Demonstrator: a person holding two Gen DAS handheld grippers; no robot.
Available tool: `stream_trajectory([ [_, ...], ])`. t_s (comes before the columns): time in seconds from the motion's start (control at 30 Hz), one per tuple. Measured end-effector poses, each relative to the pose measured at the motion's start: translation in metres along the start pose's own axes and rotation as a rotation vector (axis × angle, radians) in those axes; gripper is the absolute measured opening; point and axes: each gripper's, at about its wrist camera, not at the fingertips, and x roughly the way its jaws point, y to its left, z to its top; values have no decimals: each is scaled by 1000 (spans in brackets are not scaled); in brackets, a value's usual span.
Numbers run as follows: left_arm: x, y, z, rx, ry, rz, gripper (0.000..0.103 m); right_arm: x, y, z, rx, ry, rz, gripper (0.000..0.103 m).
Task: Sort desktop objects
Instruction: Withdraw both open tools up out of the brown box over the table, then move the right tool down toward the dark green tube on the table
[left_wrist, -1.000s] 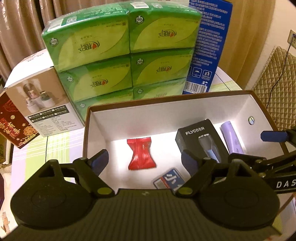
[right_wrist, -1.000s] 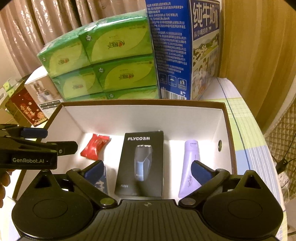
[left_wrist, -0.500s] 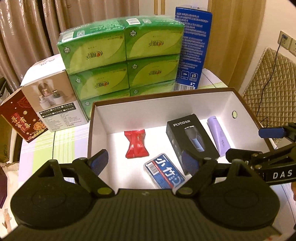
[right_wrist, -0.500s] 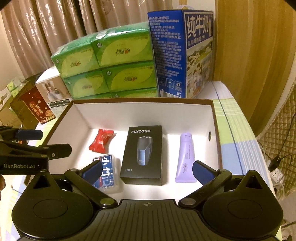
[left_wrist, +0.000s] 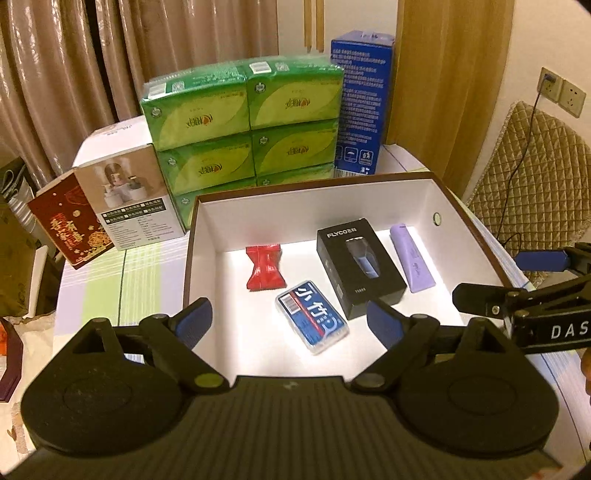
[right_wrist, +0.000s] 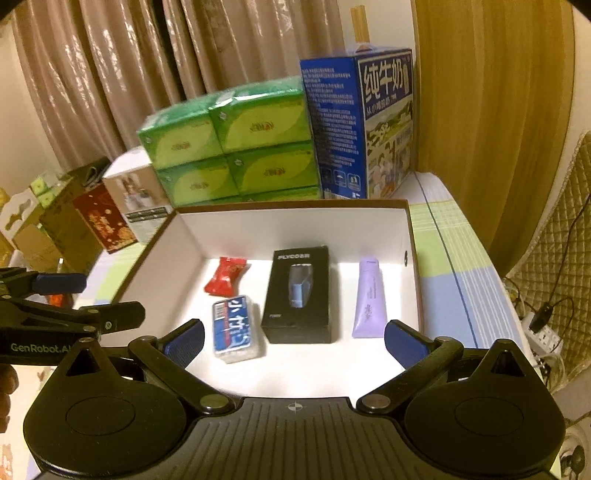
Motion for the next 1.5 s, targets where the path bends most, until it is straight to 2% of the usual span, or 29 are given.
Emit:
stream_trajectory([
  [0.3, -48, -7, -20, 8, -30, -10, 92, -46, 16, -23, -50, -45, 34, 101],
  [0.7, -103, -4, -72, -39, -38, -25, 94, -89, 34, -59, -70, -63, 90, 101],
  [1.1, -129, -4, -114, -61, -40, 5, 95, -109, 45, -90, -115, -38, 128, 101],
  [1.5, -143, -8, -153, -37, -9, 20, 95, -116, 40, -137, -135, 24, 96, 101],
])
